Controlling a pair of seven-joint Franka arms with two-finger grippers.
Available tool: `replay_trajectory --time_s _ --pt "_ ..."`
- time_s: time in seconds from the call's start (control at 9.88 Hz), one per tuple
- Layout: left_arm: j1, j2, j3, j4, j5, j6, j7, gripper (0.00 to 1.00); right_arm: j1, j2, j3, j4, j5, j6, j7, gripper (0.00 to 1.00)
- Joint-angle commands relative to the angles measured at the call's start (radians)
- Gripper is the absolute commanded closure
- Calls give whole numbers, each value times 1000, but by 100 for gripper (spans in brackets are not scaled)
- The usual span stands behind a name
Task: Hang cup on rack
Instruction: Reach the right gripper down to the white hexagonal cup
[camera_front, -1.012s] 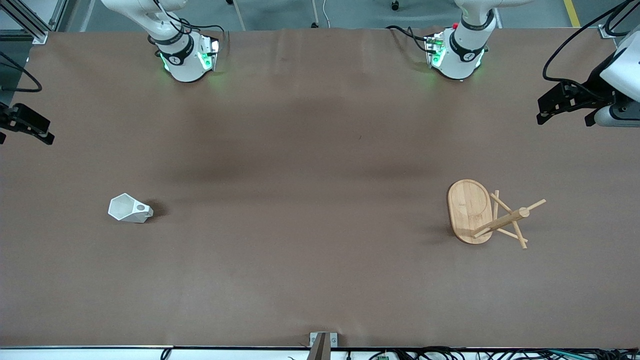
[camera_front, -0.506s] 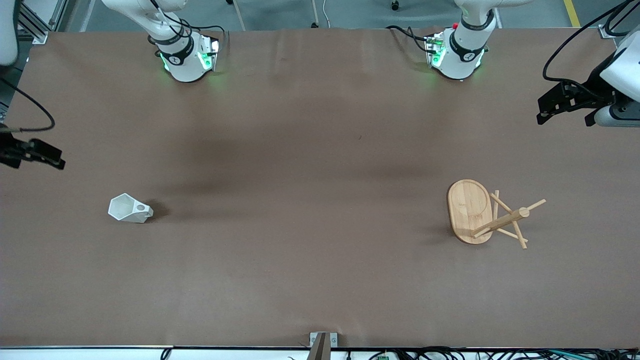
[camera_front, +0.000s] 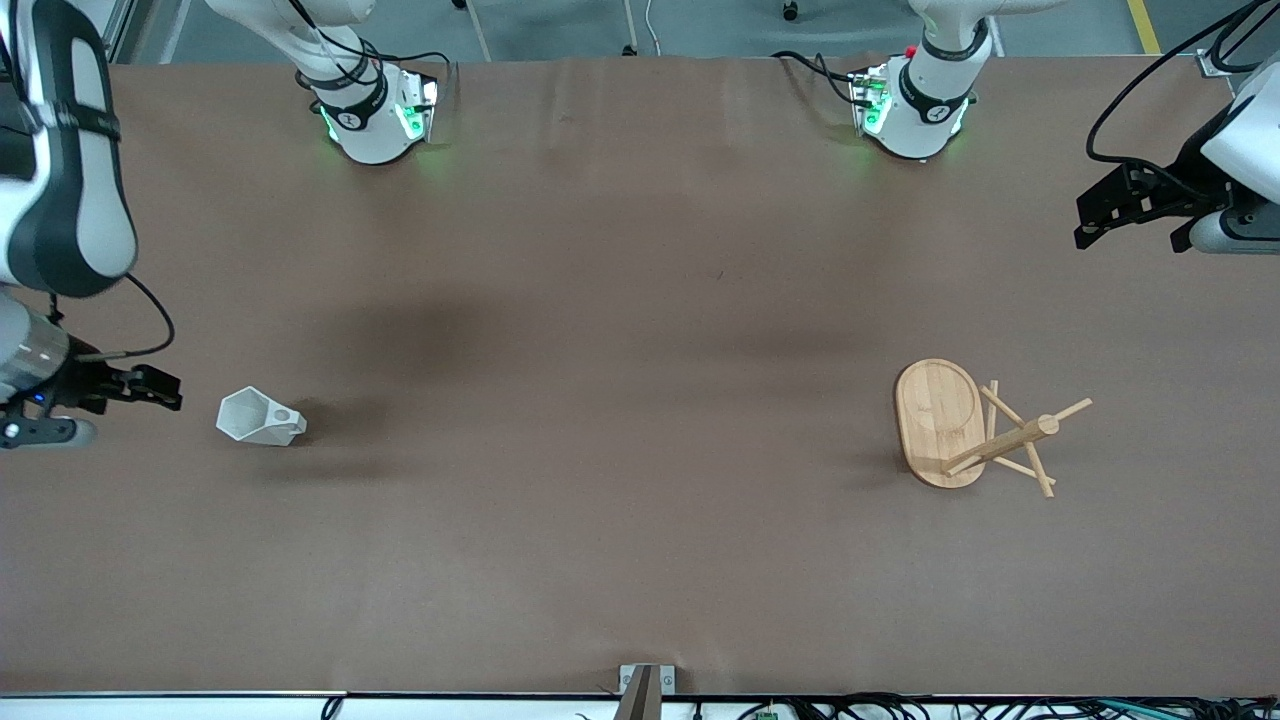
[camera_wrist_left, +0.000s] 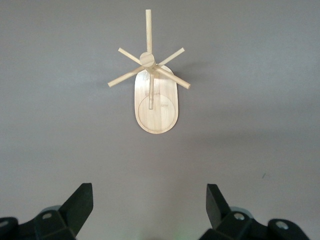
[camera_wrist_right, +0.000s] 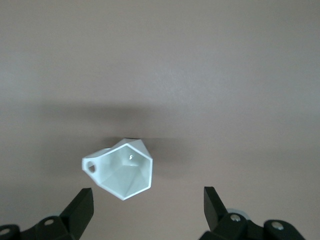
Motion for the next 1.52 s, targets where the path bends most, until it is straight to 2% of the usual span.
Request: replay_trajectory --time_s 0.0,0.4,0.91,1.32,1.42 --pt "6 4 -1 -26 3 -10 5 0 -23 43 11 -21 50 41 -52 4" --pt "5 5 -3 -26 2 -9 2 0 -46 43 13 -209 95 268 -135 6" --pt "5 14 -3 -20 -9 -7 6 0 -49 43 16 -317 98 442 -137 10" --pt "6 16 -3 -18 -6 -7 6 0 -49 69 16 -322 98 497 -137 22" --pt "6 16 -3 -18 -4 -6 6 0 -43 71 14 -322 98 499 -134 35"
